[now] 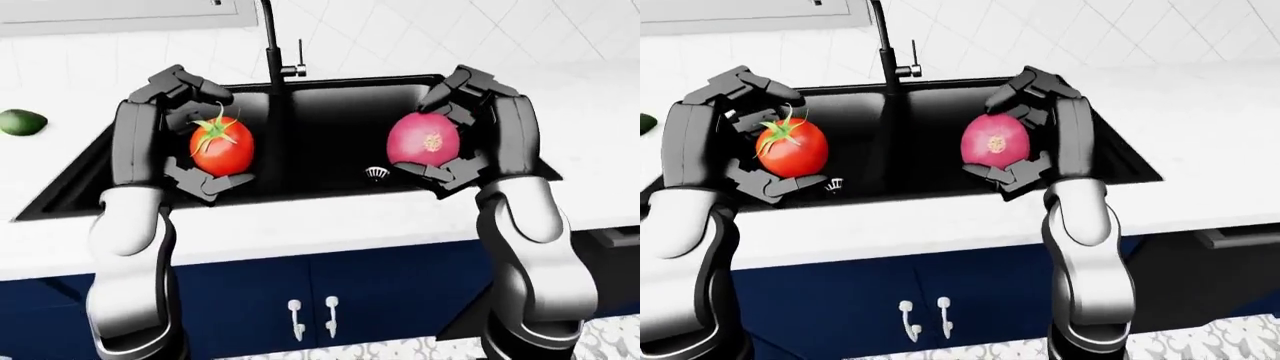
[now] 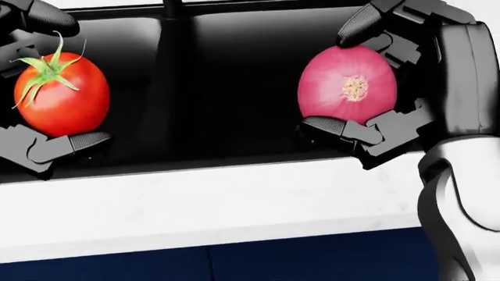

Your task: Place the avocado, onion, tomato and bell pepper on the cutting board.

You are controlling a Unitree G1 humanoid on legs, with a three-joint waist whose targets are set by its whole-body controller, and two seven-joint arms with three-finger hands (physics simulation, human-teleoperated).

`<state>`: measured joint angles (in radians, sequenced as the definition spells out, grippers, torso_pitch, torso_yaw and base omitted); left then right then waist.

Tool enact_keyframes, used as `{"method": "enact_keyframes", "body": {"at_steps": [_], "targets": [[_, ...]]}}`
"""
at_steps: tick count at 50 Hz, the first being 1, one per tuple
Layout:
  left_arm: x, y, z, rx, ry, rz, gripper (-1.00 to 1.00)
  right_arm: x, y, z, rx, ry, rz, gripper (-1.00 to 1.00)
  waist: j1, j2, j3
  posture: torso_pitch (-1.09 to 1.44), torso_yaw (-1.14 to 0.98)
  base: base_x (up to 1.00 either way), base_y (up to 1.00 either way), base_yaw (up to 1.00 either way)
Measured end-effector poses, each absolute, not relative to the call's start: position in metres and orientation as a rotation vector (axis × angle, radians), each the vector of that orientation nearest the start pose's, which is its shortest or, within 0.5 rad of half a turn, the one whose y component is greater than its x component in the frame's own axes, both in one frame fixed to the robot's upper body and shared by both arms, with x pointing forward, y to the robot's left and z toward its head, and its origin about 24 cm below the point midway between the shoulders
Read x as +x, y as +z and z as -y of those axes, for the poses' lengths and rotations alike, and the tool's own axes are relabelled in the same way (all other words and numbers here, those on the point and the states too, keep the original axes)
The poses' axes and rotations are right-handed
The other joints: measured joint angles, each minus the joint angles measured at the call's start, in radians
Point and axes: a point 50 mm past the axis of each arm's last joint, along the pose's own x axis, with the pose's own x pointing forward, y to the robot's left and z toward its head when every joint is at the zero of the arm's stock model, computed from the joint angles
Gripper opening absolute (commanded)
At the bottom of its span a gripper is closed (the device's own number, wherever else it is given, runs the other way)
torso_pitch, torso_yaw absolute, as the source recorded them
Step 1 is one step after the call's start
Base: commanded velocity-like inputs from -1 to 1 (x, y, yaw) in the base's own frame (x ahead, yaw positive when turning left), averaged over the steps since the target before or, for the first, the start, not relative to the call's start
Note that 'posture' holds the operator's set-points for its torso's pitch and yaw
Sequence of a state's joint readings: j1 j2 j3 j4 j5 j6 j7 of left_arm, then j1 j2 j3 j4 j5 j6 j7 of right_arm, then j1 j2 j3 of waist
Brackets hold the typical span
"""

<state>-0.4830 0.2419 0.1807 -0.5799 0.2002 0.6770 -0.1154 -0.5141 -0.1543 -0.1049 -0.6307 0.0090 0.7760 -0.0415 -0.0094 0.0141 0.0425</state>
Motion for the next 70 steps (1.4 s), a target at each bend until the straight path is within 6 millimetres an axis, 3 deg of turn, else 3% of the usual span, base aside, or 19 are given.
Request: {"method": "enact_keyframes", "body": {"at_steps": [6, 8, 11, 13, 16, 18, 19, 22, 32, 36, 39, 42, 44, 48, 58, 60, 63, 67, 70], "targets": [[0.271, 0.245, -0.190, 0.341, 0.149, 0.401, -1.00, 0.268, 0.247, 0.157, -0.114, -0.051, 0.411, -1.00, -0.002, -0.062, -0.003, 0.00, 0.00, 0.00, 0.46, 0.00], [0.271, 0.243, -0.187, 0.336, 0.134, 0.398, -1.00, 0.269, 0.245, 0.160, -0.117, -0.063, 0.399, -1.00, -0.017, -0.048, 0.001, 0.00, 0.00, 0.00, 0.46, 0.00], [0.274, 0.237, -0.183, 0.336, 0.104, 0.368, -1.00, 0.271, 0.236, 0.165, -0.118, -0.088, 0.353, -1.00, -0.012, -0.062, -0.016, 0.00, 0.00, 0.00, 0.47, 0.00], [0.274, 0.239, -0.183, 0.336, 0.109, 0.377, -1.00, 0.271, 0.239, 0.165, -0.121, -0.091, 0.360, -1.00, -0.008, -0.046, -0.017, 0.00, 0.00, 0.00, 0.45, 0.00], [0.272, 0.245, -0.184, 0.338, 0.121, 0.410, -1.00, 0.267, 0.244, 0.165, -0.122, -0.087, 0.394, -1.00, -0.011, 0.006, -0.003, 0.00, 0.00, 0.00, 0.46, 0.00], [0.271, 0.246, -0.184, 0.341, 0.125, 0.421, -1.00, 0.267, 0.245, 0.164, -0.122, -0.084, 0.404, -1.00, -0.011, 0.055, -0.009, 0.00, 0.00, 0.00, 0.46, 0.00], [0.272, 0.246, -0.186, 0.349, 0.132, 0.418, -1.00, 0.267, 0.245, 0.162, -0.115, -0.074, 0.404, -1.00, -0.004, 0.061, -0.014, 0.00, 0.00, 0.00, 0.46, 0.00], [0.273, 0.238, -0.192, 0.347, 0.160, 0.372, -1.00, 0.270, 0.238, 0.154, -0.118, -0.028, 0.368, -1.00, 0.012, 0.045, -0.004, 0.00, 0.00, 0.00, 0.46, 0.00], [0.272, 0.244, -0.189, 0.352, 0.148, 0.405, -1.00, 0.267, 0.244, 0.160, -0.112, -0.056, 0.404, -1.00, -0.003, -0.066, -0.004, 0.00, 0.00, 0.00, 0.46, 0.00], [0.275, 0.238, -0.183, 0.347, 0.110, 0.376, -1.00, 0.271, 0.234, 0.165, -0.119, -0.078, 0.350, -1.00, -0.015, -0.065, -0.013, 0.00, 0.00, 0.00, 0.46, 0.00], [0.274, 0.243, -0.184, 0.347, 0.115, 0.388, -1.00, 0.271, 0.240, 0.165, -0.122, -0.083, 0.362, -1.00, -0.008, -0.042, -0.016, 0.00, 0.00, 0.00, 0.46, 0.00], [0.270, 0.249, -0.183, 0.349, 0.122, 0.424, -1.00, 0.268, 0.246, 0.165, -0.122, -0.088, 0.401, -1.00, -0.013, 0.012, -0.003, 0.00, 0.00, 0.00, 0.46, 0.00], [0.269, 0.251, -0.183, 0.352, 0.123, 0.434, -1.00, 0.268, 0.249, 0.163, -0.123, -0.083, 0.414, -1.00, -0.009, 0.066, -0.013, 0.00, 0.00, 0.00, 0.46, 0.00], [0.271, 0.244, -0.192, 0.352, 0.157, 0.385, -1.00, 0.271, 0.240, 0.154, -0.118, -0.028, 0.371, -1.00, 0.011, 0.052, -0.006, 0.00, 0.00, 0.00, 0.46, 0.00], [0.272, 0.245, -0.189, 0.358, 0.148, 0.402, -1.00, 0.267, 0.246, 0.158, -0.118, -0.042, 0.416, -1.00, -0.001, -0.067, -0.002, 0.00, 0.00, 0.00, 0.46, 0.00], [0.272, 0.243, -0.185, 0.353, 0.131, 0.398, -1.00, 0.268, 0.242, 0.160, -0.119, -0.054, 0.397, -1.00, -0.016, -0.054, 0.001, 0.00, 0.00, 0.00, 0.46, 0.00], [0.274, 0.239, -0.183, 0.352, 0.107, 0.377, -1.00, 0.270, 0.238, 0.164, -0.120, -0.072, 0.364, -1.00, -0.011, -0.064, -0.018, 0.00, 0.00, 0.00, 0.46, 0.00], [0.271, 0.246, -0.184, 0.354, 0.124, 0.417, -1.00, 0.267, 0.244, 0.163, -0.121, -0.070, 0.403, -1.00, -0.010, -0.008, -0.006, 0.00, 0.00, 0.00, 0.46, 0.00], [0.270, 0.249, -0.184, 0.357, 0.128, 0.435, -1.00, 0.266, 0.246, 0.162, -0.120, -0.066, 0.416, -1.00, -0.009, 0.065, -0.011, 0.00, 0.00, 0.00, 0.46, 0.00]]}}
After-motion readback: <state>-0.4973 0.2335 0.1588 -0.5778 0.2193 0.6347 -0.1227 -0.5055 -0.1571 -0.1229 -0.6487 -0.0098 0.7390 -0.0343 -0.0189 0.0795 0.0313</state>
